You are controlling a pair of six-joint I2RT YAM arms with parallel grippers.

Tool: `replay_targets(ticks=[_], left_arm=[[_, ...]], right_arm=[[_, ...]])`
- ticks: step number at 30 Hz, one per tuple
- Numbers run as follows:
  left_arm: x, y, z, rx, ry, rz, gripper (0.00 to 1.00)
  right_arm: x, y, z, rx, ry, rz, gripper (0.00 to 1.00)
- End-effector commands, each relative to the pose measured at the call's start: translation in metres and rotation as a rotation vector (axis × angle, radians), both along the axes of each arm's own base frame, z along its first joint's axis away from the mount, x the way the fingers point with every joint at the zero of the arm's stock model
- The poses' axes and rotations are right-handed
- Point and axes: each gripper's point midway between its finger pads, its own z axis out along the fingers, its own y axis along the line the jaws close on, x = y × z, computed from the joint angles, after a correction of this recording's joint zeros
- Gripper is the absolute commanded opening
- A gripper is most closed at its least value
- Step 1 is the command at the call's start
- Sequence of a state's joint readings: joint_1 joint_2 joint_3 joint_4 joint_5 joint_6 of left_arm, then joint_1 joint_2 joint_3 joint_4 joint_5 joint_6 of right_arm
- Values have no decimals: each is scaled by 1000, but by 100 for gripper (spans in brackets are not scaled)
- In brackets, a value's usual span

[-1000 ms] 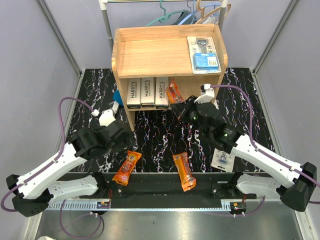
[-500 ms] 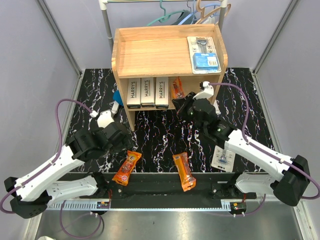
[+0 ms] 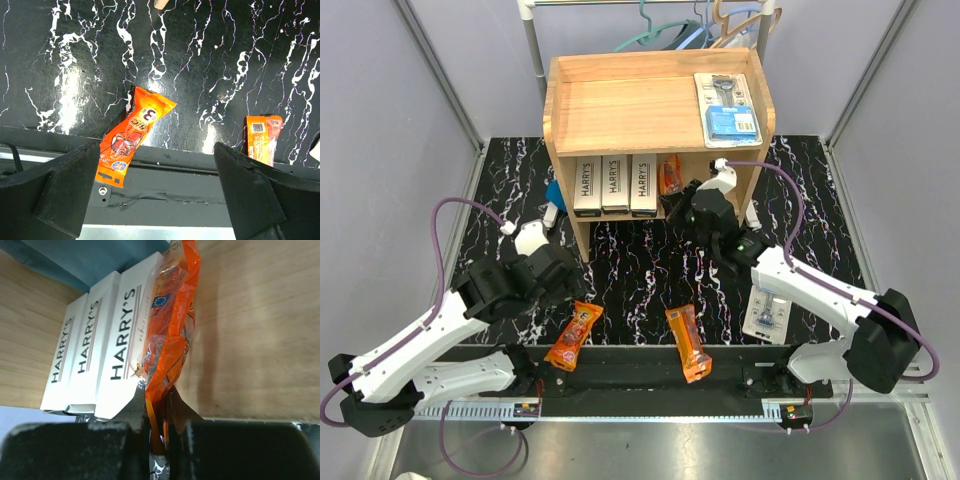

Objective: Place and organize the shaving razors onto the shelf

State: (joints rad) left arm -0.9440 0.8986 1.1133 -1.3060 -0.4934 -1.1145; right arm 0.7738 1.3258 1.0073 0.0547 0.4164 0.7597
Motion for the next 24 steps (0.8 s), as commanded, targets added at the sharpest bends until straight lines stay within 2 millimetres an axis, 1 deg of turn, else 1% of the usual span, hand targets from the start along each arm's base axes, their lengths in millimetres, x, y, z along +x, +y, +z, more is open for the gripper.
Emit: replay_targets(ticks=[1,3,4,5,6,7,9,10,13,14,16,17,19,20,21,22,23,24], left_arm=[[5,-6,5,-30,-27,-12,99],[5,-7,4,-30,-26,-15,99],[4,-7,4,-29,-24,-16,99],[4,-7,3,-27,-21,-18,99],[4,-7,2,-25,-20,-18,99],[4,-7,1,-23,-20,-17,99],[4,-6,0,-20,-16,-18,99],[4,-6,0,-20,-16,-18,99],[4,-6,0,-22,-18,-19,99],[3,-6,1,-25,-20,-21,99],[3,-5,0,-27,-22,-19,99],[2,-4,1,-31,-25,-17,99],[2,-4,0,-32,-25,-18,99],[2,-3,1,-36,-29,-14,99],[2,-3,0,-36,-28,-15,99],[1,-3,0,-37,-28,-14,99],[1,-3,0,-39,-29,-14,99],[1,-3,0,-42,-30,-15,99]], right_arm=[[10,14,21,51,-26,30,11],[12,17,23,53,-25,41,13],[12,19,23,56,-25,47,19],[12,20,23,54,-24,53,22],[14,21,24,54,-25,57,23],[14,22,24,49,-22,60,28],[17,26,20,42,-8,72,31],[17,27,19,40,-1,77,34],[18,31,12,33,20,92,36],[18,31,11,30,25,92,41],[17,30,9,30,32,91,45],[16,29,9,32,32,89,51],[14,25,10,26,30,82,57],[12,21,13,31,27,76,64],[11,19,15,32,25,68,68],[8,14,10,11,45,57,71],[6,10,15,12,39,50,75],[4,7,15,8,41,46,82]])
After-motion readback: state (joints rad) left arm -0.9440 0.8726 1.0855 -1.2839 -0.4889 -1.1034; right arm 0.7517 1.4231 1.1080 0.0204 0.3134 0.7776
